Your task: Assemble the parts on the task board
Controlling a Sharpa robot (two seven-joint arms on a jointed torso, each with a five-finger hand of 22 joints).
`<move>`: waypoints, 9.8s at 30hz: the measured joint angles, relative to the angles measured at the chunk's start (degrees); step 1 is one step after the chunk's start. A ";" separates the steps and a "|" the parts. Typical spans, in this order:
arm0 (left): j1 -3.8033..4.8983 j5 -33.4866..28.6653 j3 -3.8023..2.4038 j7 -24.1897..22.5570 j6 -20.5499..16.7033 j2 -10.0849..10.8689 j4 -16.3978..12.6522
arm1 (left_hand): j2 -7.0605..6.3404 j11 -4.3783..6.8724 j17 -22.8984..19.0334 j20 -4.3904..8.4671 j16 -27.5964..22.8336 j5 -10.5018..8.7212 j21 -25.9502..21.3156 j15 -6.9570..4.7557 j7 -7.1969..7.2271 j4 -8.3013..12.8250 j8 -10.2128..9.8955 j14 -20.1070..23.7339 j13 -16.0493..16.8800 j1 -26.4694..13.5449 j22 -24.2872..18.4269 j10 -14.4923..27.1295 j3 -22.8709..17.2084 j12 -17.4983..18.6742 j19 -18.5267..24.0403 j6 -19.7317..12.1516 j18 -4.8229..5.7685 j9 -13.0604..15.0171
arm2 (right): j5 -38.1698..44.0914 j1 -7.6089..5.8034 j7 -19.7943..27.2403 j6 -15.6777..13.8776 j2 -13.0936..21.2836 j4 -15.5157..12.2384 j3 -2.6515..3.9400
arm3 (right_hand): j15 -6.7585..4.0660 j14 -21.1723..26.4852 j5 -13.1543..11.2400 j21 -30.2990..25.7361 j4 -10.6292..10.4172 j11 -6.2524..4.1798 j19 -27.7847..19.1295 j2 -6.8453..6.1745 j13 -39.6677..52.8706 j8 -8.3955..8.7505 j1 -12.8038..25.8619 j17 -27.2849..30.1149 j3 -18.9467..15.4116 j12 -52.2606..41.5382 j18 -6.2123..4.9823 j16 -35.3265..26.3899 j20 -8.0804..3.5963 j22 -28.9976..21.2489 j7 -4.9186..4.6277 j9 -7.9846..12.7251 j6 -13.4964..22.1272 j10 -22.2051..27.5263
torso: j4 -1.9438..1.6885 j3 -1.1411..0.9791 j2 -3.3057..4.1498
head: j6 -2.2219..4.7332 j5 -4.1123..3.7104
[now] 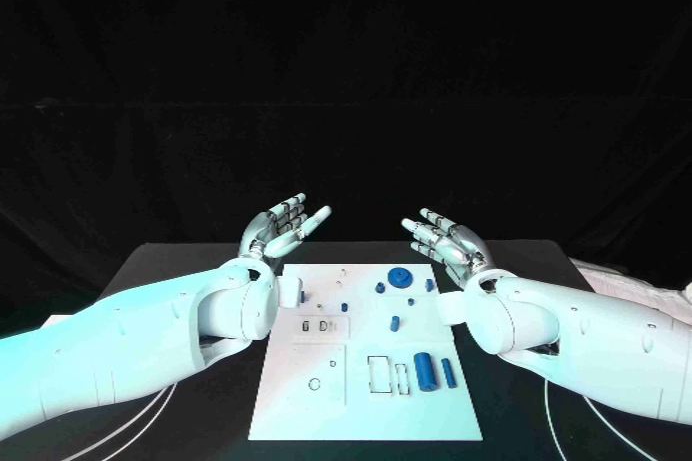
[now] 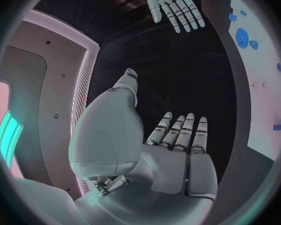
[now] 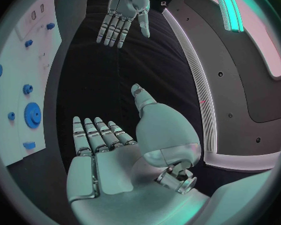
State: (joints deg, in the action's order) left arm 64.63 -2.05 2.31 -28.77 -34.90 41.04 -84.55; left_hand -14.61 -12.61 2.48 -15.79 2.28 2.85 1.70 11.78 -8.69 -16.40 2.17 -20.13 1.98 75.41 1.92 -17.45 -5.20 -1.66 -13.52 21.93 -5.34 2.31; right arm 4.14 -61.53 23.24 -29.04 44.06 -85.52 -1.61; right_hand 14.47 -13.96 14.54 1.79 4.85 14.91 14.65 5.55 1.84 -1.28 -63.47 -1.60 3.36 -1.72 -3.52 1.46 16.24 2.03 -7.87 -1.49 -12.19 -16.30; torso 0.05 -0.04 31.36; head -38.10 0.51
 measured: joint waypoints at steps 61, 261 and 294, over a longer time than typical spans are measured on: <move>0.98 0.08 -1.61 0.13 6.51 9.61 -17.23 | 10.18 3.40 6.02 3.40 7.88 -0.02 12.49 -5.42 -3.46 9.79 3.56 -42.67 1.78 6.83 4.60 -42.03 -4.30 -3.64 -45.34 34.37 -4.48 1.54 | 90.58 -8.74 -31.28 21.15 -3.43 5.27 2.20 | -14.98 -69.78 -3.57 54.83 7.82 -9.94 52.70 -8.14 1.87 -2.57 -8.03 -23.75 16.95 -2.03 -6.22 36.21 -11.00 31.63 -0.47 -2.35 -47.39 -49.57 | -1.94 0.74 10.73 | 0.94 -4.14; 2.46 -1.18 -1.98 1.32 8.09 11.66 -16.92 | 10.54 3.20 6.65 3.40 6.55 -0.02 11.61 -5.01 -3.67 12.39 2.57 -43.08 1.78 6.75 4.07 -41.83 -4.70 -2.31 -45.75 34.57 -4.45 1.52 | 79.73 -9.88 -41.90 14.14 7.02 -2.15 5.22 | -16.65 -69.96 -1.69 80.66 -12.30 -12.39 64.69 -14.81 49.76 -2.68 -12.15 -69.54 5.63 -47.52 -1.29 78.15 -11.91 69.35 0.37 -2.42 -44.14 -58.58 | -2.93 1.72 13.97 | 1.69 -5.81; 2.46 -1.20 -1.97 1.55 8.53 11.65 -16.70 | 10.77 3.20 6.71 3.40 6.55 -0.02 11.61 -5.01 -3.67 12.63 2.58 -43.08 1.78 6.98 4.06 -41.82 -4.46 -2.31 -45.75 34.57 -4.45 1.52 | 82.11 -8.32 -44.34 16.66 0.81 4.55 4.85 | -15.79 -69.96 -1.69 83.27 -14.74 -11.73 67.42 -13.80 73.09 -2.73 -14.60 -73.33 4.24 -71.22 -0.42 83.87 -11.00 72.91 -0.16 -2.58 -44.90 -65.10 | -3.18 1.71 14.04 | 0.94 -5.55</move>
State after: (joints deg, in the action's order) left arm 67.09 -3.25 0.33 -27.22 -26.37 52.69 -101.25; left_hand -3.84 -9.41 9.19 -12.39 8.83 2.83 13.31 6.77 -12.36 -3.77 4.75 -63.20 3.76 82.39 5.98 -59.27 -9.66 -3.97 -59.27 56.50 -9.80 3.83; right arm 86.24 -69.84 -21.10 -12.38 44.87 -80.97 3.24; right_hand -1.31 -83.92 12.85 85.06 -9.89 3.18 82.07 -8.25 74.92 -4.01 -78.07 -74.93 7.60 -72.95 -3.94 85.33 5.24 74.94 -8.03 -4.07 -57.09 -81.39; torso -3.12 1.67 45.40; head -37.15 -5.04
